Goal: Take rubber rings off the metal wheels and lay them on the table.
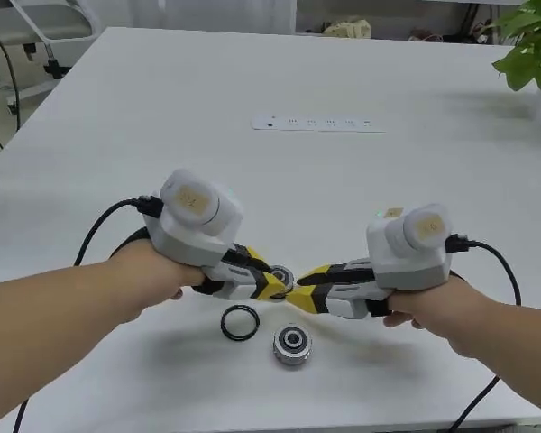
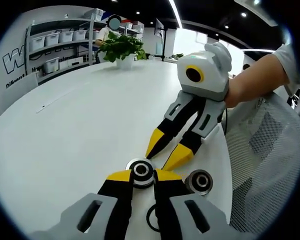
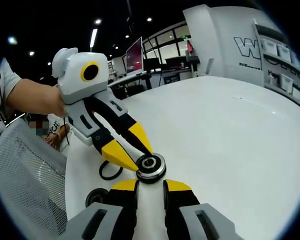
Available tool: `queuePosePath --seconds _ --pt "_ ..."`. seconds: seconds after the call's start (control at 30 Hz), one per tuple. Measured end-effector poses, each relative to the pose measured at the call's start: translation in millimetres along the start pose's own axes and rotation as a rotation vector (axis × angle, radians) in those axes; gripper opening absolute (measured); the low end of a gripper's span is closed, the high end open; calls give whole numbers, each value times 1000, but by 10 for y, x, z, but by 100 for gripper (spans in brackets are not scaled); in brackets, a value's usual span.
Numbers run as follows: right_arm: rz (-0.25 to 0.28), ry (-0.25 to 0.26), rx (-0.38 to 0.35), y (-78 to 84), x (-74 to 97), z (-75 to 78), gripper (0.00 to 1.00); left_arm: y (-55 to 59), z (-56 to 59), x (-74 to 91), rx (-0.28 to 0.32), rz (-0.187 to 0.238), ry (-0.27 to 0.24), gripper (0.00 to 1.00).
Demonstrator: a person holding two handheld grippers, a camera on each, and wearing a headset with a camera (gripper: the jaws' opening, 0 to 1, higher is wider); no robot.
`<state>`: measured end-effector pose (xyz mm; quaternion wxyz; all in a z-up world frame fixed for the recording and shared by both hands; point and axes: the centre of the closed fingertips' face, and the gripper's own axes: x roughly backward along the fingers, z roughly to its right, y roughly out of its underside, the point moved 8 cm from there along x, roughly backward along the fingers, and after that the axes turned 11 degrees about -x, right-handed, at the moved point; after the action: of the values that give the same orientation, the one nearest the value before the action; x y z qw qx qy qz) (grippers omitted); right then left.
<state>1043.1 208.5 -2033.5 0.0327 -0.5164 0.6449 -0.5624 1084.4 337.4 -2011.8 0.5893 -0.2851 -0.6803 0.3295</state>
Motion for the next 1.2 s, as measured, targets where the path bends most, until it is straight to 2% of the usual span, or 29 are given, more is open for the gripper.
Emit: queuePosePath --seconds 0.3,0.7,0.87,1.03,1.2 --pt "6 2 4 -19 -30 -11 17 -46 6 -38 -103 -30 -29 8" --pt "-6 10 16 -4 -47 6 15 -29 26 -59 -78 -8 -47 7" --pt "-11 11 38 7 -33 5 14 -28 35 -64 -75 -12 -50 7" --pt "-22 22 47 28 -4 15 0 -28 43 -63 -73 -14 -55 7" --pt "-16 29 18 25 -13 14 0 -31 44 -65 -73 -18 -55 7"
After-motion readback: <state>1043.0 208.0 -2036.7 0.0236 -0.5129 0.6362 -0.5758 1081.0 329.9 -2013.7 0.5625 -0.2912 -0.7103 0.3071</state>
